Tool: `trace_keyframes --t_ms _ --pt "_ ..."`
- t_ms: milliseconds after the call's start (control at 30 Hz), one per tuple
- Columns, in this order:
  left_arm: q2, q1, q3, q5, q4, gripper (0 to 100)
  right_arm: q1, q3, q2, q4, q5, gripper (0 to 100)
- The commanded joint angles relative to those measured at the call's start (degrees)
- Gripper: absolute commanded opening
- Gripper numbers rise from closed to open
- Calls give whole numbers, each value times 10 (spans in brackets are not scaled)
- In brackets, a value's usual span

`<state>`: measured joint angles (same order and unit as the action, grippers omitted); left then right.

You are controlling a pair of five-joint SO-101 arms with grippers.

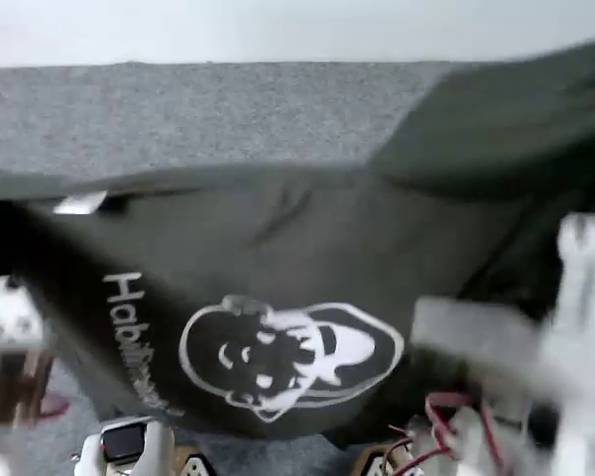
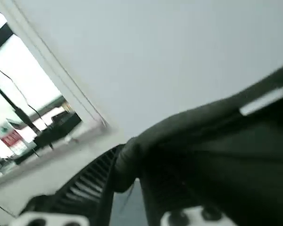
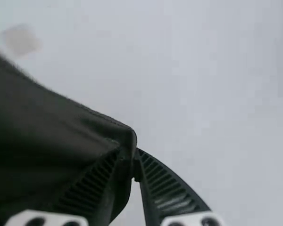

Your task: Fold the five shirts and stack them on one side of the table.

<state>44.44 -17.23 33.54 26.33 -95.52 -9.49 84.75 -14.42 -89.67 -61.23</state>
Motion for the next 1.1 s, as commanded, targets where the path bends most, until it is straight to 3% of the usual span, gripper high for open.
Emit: trace_keyframes --t_ms 0,133,300,567,700,867,1067 --pt "-45 -4 -102 44 -4 14 -7 -95 62 -14 38 10" --pt "-84 -8 -221 67 40 14 7 -189 123 -12 59 10" --pt "-158 -22 -343 66 194 14 49 -216 209 32 101 10" --pt "-373 -22 -361 74 342 14 85 -215 380 180 104 10" --pt "-496 -18 -298 107 376 14 91 -214 463 281 101 10" --pt "-656 -16 -130 110 372 14 95 -213 559 422 69 10" --pt "-837 -10 118 110 275 14 103 -213 637 556 43 10"
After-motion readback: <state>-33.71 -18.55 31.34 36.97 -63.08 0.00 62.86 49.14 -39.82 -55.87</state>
